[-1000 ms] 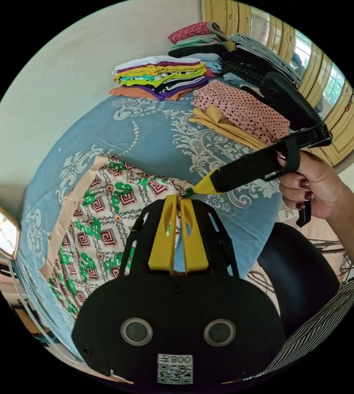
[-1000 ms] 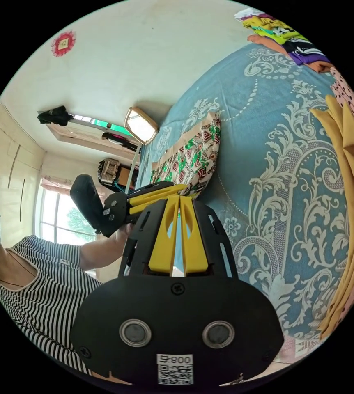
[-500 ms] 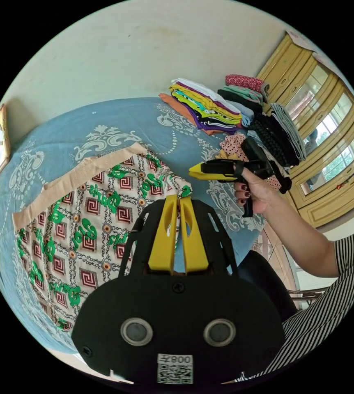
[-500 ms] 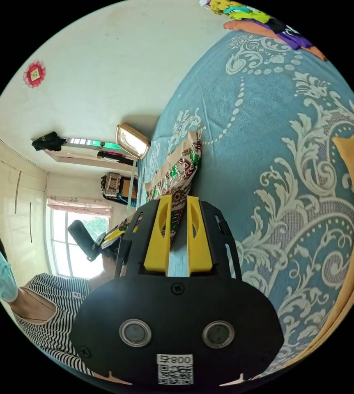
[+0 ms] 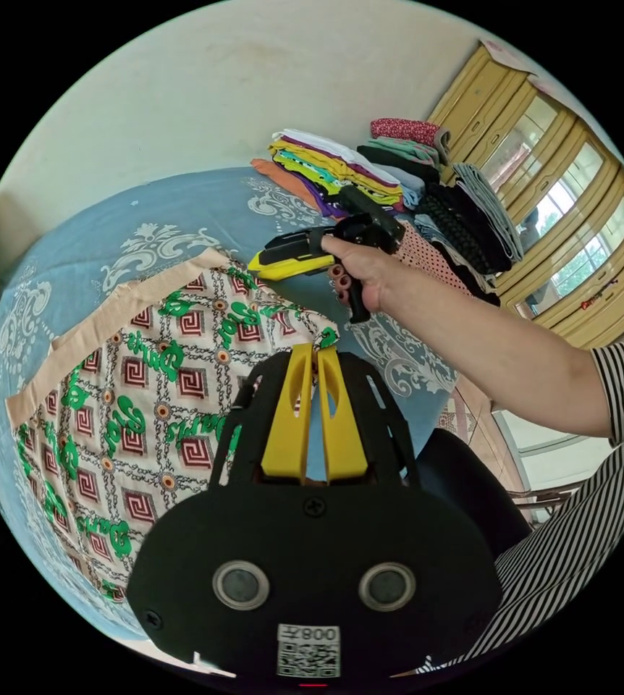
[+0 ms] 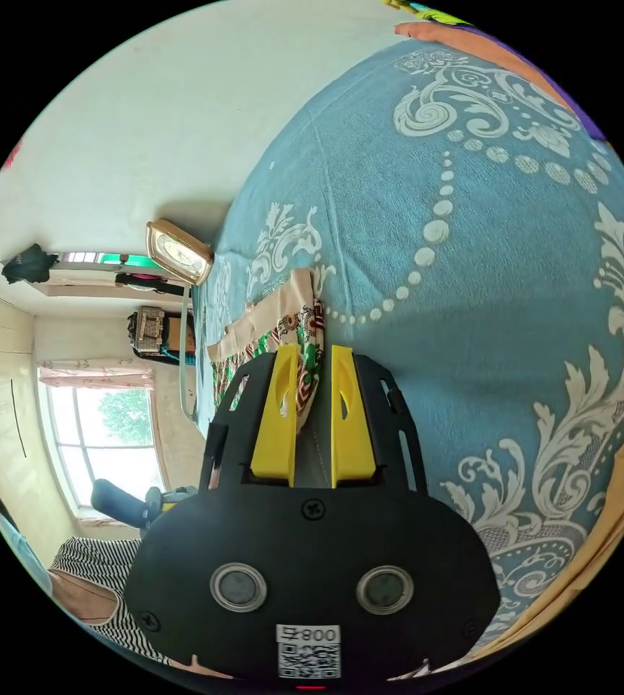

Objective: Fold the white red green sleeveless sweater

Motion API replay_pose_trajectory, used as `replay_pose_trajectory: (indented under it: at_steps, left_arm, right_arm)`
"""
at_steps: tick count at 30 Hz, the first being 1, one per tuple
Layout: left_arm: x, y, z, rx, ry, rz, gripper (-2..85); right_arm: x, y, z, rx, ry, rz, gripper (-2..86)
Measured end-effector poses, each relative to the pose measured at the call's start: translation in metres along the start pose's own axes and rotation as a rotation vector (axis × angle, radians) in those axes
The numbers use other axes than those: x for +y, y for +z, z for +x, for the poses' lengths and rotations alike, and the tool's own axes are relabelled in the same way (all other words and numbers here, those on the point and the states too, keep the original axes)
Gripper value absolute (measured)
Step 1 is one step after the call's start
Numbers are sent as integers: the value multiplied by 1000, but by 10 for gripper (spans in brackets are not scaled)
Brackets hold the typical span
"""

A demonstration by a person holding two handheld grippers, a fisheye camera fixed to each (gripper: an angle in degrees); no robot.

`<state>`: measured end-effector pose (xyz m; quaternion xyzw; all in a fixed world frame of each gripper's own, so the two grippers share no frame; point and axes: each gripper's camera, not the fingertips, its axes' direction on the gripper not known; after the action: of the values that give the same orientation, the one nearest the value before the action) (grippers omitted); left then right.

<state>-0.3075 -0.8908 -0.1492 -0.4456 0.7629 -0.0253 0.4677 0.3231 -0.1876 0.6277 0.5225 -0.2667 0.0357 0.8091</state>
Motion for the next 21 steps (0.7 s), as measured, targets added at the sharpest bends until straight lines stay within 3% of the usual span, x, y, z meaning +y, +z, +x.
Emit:
replay_pose_trajectory:
  at_steps: [14, 21]
  left_arm:
    - [37, 14, -41, 75, -3, 10, 8]
    - [74, -1, -77, 104, -23, 54, 9]
  right_arm:
    - [-56, 78, -49, 91, -37, -30, 14]
    - [-59, 90, -80, 12, -60, 37, 7]
